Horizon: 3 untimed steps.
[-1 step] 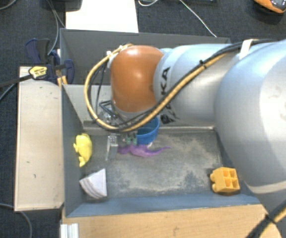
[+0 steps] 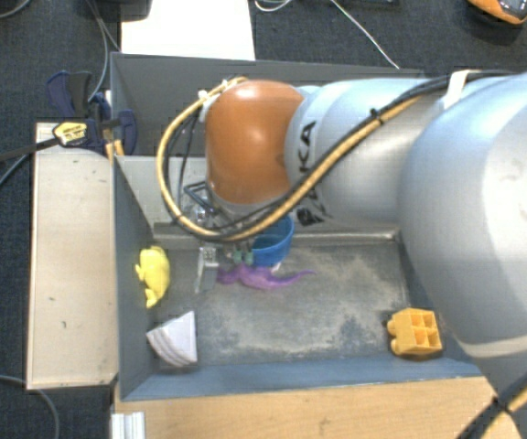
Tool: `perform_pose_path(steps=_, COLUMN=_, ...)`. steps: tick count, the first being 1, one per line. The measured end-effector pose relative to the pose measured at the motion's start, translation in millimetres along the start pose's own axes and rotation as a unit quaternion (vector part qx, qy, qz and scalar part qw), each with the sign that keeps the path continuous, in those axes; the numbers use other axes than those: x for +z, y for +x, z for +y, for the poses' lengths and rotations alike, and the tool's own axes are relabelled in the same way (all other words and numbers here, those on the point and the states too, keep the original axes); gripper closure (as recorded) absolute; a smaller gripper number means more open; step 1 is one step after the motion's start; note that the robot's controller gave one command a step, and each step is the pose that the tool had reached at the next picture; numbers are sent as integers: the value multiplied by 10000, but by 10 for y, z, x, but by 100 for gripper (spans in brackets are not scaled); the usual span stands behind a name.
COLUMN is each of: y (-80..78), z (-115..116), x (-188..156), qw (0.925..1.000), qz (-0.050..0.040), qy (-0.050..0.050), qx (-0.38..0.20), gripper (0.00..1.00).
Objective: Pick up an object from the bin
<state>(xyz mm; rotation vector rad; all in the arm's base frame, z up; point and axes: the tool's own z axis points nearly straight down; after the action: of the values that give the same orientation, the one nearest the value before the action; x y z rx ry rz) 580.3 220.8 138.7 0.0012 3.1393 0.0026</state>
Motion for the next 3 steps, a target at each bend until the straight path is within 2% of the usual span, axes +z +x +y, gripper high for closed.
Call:
perform_pose_path(steps=1, y=27, z=-540, x=24, qw=9998, qz=15, qy=-3, qx=-177, gripper=0)
perform_pose_path(steps=2, y=-75, z=-821, x=304, qw=9998, qz=-30, qy=15, qx=181, gripper=0)
perform_pose_path(steps=3, y=13, z=-968, x=457, qw=9995, qz=39, qy=-5, qx=308, gripper=0)
